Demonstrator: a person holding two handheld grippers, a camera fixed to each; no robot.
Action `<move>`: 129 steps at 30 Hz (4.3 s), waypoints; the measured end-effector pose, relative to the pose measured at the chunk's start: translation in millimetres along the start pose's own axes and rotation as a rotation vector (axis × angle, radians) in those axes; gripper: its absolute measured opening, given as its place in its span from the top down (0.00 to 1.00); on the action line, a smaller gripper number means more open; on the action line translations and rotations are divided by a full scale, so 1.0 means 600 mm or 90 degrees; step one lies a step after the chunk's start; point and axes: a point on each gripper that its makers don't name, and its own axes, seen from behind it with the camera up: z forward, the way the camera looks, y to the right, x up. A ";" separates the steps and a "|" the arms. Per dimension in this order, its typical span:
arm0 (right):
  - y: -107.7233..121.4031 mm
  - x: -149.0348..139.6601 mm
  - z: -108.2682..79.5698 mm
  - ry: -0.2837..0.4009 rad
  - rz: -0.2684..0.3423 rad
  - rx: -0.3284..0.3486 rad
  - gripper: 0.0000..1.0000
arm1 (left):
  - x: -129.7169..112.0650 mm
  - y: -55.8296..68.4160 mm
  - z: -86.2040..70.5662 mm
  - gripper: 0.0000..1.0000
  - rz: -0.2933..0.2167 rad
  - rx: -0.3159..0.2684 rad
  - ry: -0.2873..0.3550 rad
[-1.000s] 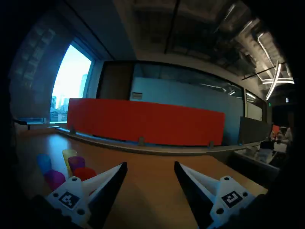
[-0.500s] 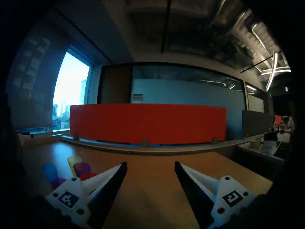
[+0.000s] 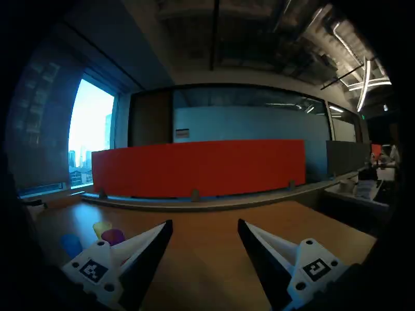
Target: Pour water
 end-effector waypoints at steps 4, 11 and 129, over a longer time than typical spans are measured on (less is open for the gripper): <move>-0.007 0.001 0.000 0.000 -0.002 0.004 0.03 | -0.012 0.004 0.001 0.17 -0.011 -0.008 -0.002; -0.012 0.003 0.000 -0.002 -0.012 0.006 0.03 | -0.026 -0.002 0.005 0.17 -0.002 -0.005 -0.003; 0.065 -0.104 0.012 -0.008 -0.033 -0.023 0.01 | -0.045 0.005 0.010 0.16 0.018 -0.009 -0.012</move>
